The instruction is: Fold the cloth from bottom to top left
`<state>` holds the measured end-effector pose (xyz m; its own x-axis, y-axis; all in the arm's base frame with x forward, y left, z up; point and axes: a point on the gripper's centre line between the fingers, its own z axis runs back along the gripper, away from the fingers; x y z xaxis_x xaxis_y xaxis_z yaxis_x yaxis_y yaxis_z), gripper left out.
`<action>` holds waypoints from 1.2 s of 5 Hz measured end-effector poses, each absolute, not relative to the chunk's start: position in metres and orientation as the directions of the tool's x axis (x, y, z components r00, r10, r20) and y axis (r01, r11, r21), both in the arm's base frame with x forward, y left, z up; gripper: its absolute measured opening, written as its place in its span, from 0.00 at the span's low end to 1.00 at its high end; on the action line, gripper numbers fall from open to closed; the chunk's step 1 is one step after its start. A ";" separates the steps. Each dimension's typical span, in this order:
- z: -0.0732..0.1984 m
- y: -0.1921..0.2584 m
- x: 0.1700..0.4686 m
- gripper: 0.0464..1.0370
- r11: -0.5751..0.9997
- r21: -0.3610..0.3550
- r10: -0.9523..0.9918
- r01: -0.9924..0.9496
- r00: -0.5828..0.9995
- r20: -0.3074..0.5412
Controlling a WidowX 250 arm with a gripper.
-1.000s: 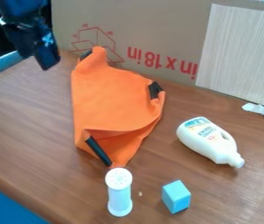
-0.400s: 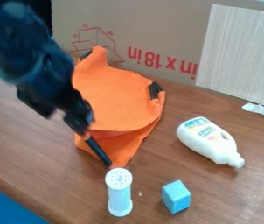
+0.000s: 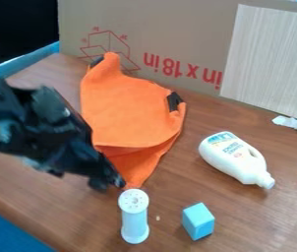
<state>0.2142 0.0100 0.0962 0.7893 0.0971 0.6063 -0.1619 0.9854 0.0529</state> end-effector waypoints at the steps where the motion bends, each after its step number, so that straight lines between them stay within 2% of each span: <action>1: 0.086 0.008 0.218 0.96 0.978 -0.003 0.163 -0.208 0.757 0.632; 4: 0.085 0.007 0.223 0.96 0.966 -0.097 0.247 -0.241 0.736 0.630; 6: 0.088 0.012 0.230 0.96 0.963 -0.108 0.257 -0.245 0.730 0.633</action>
<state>0.2303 0.0119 0.0877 0.7303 0.2567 0.6331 -0.2452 0.9635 -0.1079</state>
